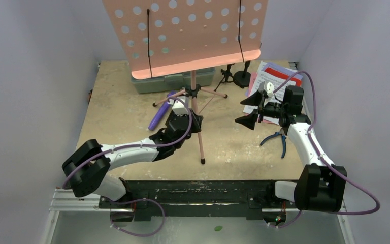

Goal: Pack up the instrument practice props
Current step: Place the music stand at the center of the board.

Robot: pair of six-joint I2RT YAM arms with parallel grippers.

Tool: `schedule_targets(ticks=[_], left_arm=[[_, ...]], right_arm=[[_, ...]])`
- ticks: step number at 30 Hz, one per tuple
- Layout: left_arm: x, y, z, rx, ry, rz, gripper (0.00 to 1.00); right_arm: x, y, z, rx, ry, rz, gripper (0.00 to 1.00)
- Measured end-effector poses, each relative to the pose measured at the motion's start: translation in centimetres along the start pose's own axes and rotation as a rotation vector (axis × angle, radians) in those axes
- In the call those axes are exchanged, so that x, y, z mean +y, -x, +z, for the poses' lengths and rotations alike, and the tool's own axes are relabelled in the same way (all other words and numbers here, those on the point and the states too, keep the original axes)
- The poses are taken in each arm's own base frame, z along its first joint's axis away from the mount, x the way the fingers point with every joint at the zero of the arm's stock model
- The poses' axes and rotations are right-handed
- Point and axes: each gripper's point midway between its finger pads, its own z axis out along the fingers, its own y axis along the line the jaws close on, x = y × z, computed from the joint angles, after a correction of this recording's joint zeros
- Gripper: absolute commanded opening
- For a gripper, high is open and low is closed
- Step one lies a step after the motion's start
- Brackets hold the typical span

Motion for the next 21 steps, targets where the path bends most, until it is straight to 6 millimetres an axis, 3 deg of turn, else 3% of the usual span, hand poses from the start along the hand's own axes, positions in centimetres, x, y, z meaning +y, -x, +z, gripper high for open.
schedule_targets(ticks=[13,19,21], left_arm=[[-2.6,-1.5,0.2,-0.005,0.051,-0.104,0.0],[-3.0,-1.7,0.2,0.006,0.037,-0.126,0.45],[-3.2,-1.9,0.2,0.019,0.026,-0.146,0.56]], right_arm=[[-0.1,0.0,0.0,0.002,-0.005,0.0,0.99],[-0.4,-0.3,0.0,0.01,-0.015,0.007,0.99],[-0.4,-0.5,0.1,0.012,-0.015,0.012,0.99]])
